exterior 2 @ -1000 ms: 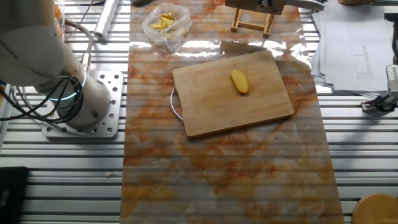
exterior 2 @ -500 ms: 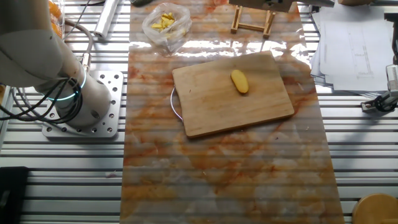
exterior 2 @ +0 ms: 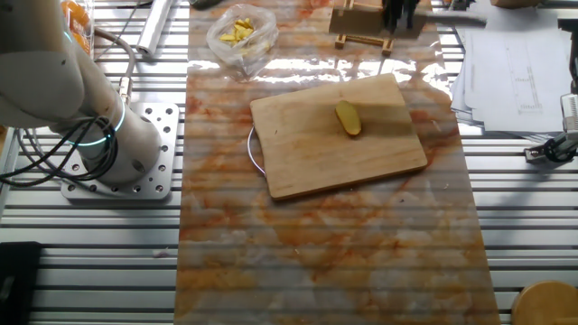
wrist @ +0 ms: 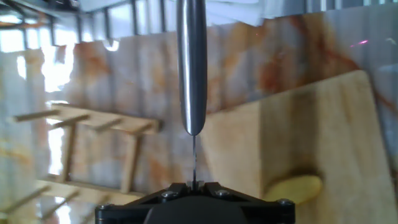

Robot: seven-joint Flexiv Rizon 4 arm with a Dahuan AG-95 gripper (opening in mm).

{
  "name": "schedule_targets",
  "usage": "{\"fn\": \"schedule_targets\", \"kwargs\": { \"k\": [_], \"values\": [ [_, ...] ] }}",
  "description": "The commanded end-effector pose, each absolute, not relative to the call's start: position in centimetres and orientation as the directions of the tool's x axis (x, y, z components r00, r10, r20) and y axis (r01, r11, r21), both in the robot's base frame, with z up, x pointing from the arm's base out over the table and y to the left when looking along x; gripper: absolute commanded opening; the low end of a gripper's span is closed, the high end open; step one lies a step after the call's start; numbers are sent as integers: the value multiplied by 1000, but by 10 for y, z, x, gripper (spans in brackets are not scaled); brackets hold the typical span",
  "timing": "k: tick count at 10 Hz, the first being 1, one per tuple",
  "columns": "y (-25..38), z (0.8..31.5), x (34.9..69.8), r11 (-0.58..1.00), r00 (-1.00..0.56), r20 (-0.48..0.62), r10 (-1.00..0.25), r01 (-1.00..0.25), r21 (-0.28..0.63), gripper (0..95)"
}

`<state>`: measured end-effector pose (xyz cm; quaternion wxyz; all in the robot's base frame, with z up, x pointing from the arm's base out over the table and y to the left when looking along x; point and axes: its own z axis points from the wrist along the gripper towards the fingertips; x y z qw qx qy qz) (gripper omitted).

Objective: Chop the potatoes

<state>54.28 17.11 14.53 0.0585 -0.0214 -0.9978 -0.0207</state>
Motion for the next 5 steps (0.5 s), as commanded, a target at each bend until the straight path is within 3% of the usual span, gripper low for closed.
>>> {"fn": "schedule_targets", "kwargs": {
  "k": [1,5],
  "values": [
    [146,138,536,999,-985,174,7,14,43,0],
    [121,113,504,999,-987,156,-42,-41,5,0]
  ]
}}
